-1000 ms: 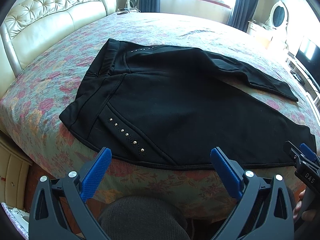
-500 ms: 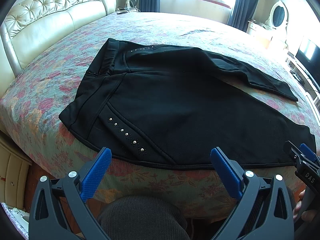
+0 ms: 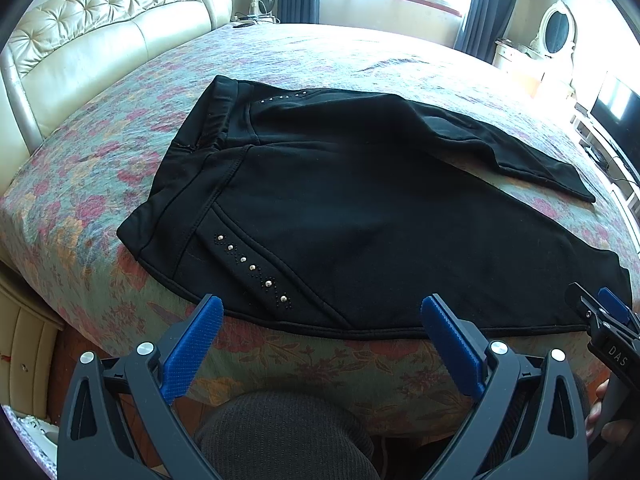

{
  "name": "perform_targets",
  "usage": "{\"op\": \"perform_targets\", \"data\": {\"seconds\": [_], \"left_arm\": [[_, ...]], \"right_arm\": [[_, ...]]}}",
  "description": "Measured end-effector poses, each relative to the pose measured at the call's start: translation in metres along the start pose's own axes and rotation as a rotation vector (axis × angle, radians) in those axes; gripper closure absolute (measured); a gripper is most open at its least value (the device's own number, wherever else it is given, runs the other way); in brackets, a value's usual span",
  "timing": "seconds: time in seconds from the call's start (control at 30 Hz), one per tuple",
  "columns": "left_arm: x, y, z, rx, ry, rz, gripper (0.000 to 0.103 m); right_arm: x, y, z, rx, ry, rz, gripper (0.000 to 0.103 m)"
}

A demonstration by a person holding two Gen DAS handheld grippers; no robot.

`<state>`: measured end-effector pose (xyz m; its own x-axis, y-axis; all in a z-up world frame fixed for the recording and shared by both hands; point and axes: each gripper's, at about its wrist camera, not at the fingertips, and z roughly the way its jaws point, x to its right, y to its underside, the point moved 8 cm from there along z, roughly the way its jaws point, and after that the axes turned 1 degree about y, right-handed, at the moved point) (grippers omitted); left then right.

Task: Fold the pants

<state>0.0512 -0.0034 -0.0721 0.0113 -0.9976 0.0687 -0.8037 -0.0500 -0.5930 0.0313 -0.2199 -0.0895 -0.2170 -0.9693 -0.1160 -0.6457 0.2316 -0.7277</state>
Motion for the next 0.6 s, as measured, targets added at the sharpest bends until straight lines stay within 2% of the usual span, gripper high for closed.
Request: {"op": "perform_targets", "data": {"seconds": [0.6], "left_arm": [[0.0053, 0.0003, 0.0037, -0.014, 0.01, 0.02, 0.004]], "right_arm": [[-0.0009, -0.0022, 0.0068, -0.016, -0.023, 0.017, 0.002]]}}
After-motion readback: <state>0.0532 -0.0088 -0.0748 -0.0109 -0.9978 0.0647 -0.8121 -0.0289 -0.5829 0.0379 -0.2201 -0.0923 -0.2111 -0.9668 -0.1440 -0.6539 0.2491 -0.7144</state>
